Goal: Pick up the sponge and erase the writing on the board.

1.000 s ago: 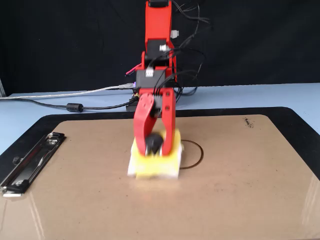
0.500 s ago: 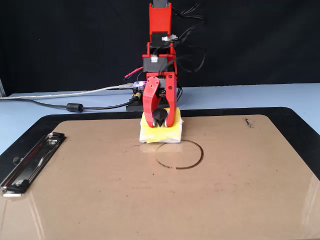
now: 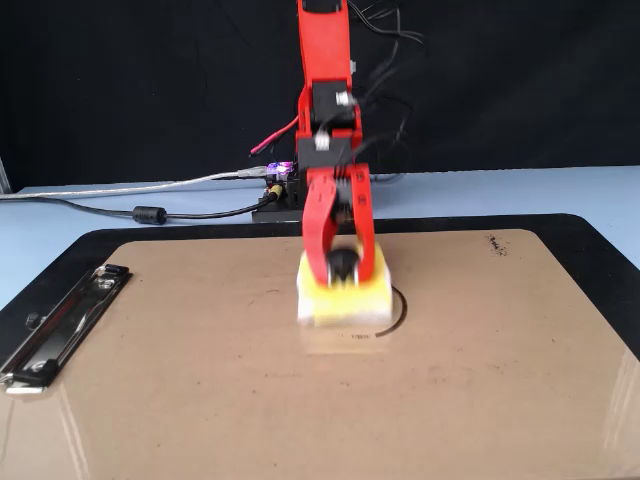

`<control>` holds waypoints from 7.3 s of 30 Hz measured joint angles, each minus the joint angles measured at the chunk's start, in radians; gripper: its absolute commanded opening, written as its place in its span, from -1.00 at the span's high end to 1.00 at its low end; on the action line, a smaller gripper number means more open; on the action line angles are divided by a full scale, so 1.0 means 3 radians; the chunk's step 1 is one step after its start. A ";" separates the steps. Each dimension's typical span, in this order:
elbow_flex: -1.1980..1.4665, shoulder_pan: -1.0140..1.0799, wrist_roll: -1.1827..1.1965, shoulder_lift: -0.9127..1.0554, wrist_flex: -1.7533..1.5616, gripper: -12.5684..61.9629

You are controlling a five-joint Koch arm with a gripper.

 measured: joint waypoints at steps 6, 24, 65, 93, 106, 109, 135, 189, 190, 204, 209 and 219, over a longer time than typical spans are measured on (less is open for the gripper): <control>0.0603 -0.0010 0.0010 0.1048 0.0281 0.88; 0.0230 -0.0046 -0.0092 0.0665 0.0322 0.88; 0.0261 -0.0885 -0.0220 0.0608 0.0087 0.88; -0.1314 -0.0138 0.0251 -0.1304 -0.0629 0.88; -0.0072 -0.0378 0.0261 -0.0225 -0.0634 0.88; -0.0010 -0.0573 0.0266 -0.0082 -0.0583 0.88; -0.0936 -0.1074 0.0251 -0.1007 -0.0639 0.88; -0.1273 -0.1851 0.0020 0.0169 0.0291 0.88; -0.1268 -0.1974 -0.0046 0.0148 0.0297 0.88; -0.1033 -0.2633 -0.0138 -0.0184 0.0297 0.07; -0.0936 -0.2730 -0.0143 -0.0046 0.0291 -0.17; -0.2229 -0.2199 -0.0143 0.1243 0.3278 -0.17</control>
